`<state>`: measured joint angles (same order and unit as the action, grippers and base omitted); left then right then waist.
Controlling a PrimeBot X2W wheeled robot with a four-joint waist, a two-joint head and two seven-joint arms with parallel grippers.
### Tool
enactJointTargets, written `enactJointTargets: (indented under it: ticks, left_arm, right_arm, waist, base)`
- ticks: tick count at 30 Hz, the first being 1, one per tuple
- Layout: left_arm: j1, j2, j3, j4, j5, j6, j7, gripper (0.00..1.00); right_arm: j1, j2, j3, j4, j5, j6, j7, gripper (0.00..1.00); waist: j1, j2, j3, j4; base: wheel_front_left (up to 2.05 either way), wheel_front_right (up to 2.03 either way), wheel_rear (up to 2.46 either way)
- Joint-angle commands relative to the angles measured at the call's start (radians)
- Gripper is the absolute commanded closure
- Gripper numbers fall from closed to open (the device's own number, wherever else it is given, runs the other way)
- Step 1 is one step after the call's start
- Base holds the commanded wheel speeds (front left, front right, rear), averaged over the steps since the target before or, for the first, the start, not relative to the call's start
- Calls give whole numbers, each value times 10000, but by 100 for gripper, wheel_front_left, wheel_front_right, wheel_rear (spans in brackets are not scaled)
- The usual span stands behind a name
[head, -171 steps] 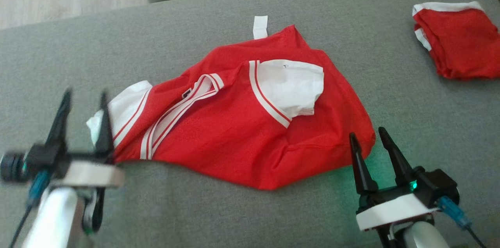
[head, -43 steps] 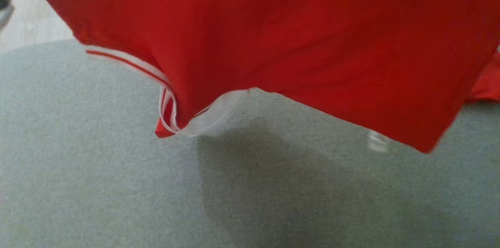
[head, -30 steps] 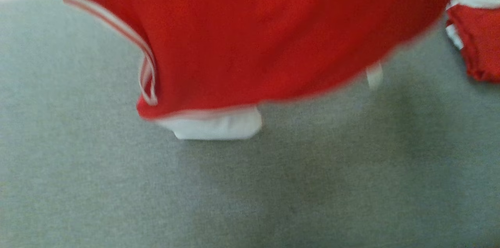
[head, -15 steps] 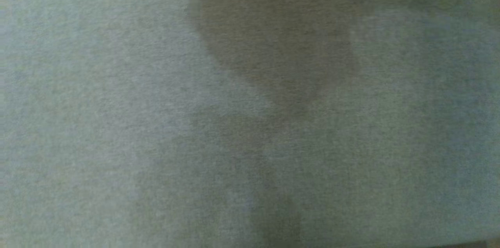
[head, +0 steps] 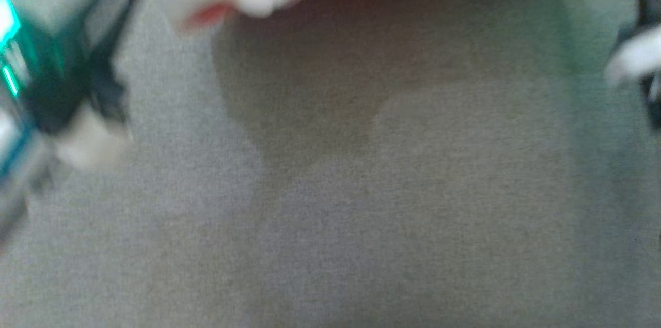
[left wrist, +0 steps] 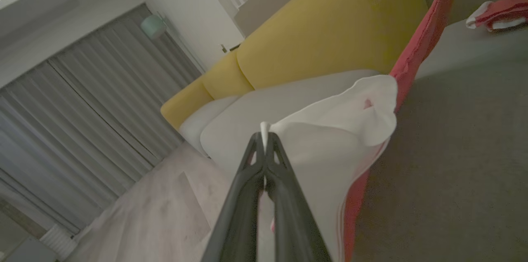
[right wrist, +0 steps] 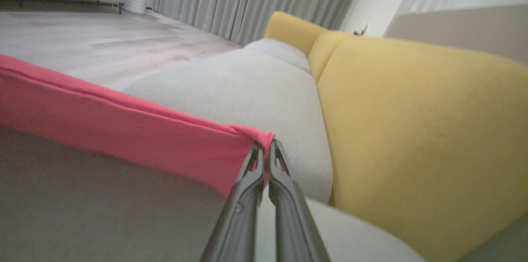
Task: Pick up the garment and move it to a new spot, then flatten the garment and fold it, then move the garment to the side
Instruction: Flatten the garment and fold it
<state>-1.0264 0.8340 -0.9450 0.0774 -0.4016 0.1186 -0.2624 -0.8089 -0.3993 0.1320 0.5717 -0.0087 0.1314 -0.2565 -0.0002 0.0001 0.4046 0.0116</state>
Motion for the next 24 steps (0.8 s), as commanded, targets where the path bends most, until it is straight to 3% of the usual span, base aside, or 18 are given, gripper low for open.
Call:
enactJointTargets:
  ticks: [1, 7, 12, 18, 24]
  left_arm:
    - [931, 834, 456, -675, -181, 463, 8, 100]
    - [4543, 1363, 6, -2021, -701, 1673, 7, 100]
    - [6764, 1278, -321, -2699, -924, 2375, 7, 100]
    - [7675, 1101, -231, -2804, -1033, 2364, 7, 100]
    - [7056, 860, 200, -2381, -762, 1901, 7, 100]
  right_arm:
    - [1026, -67, -44, -471, 250, -7, -52, 100]
    - [3731, -13, -17, -1046, 690, -7, -52, 100]
    - [5702, 21, -404, -1900, 691, -7, 95, 100]
    - [6740, 275, -847, -2922, 598, -7, 632, 100]
    - [6823, 638, -1293, -3415, 652, -7, 1153, 100]
  waist:
    - [2, -1, -608, -169]
    - [2, -1, -1399, -506]
    - [2, -1, -1701, -665]
    - [2, -1, -1805, -733]
    - [2, -1, -1790, -652]
  base:
    - [0, 0, 0]
    - [0, 0, 0]
    - [0, 0, 0]
    - [0, 0, 0]
    - [0, 0, 0]
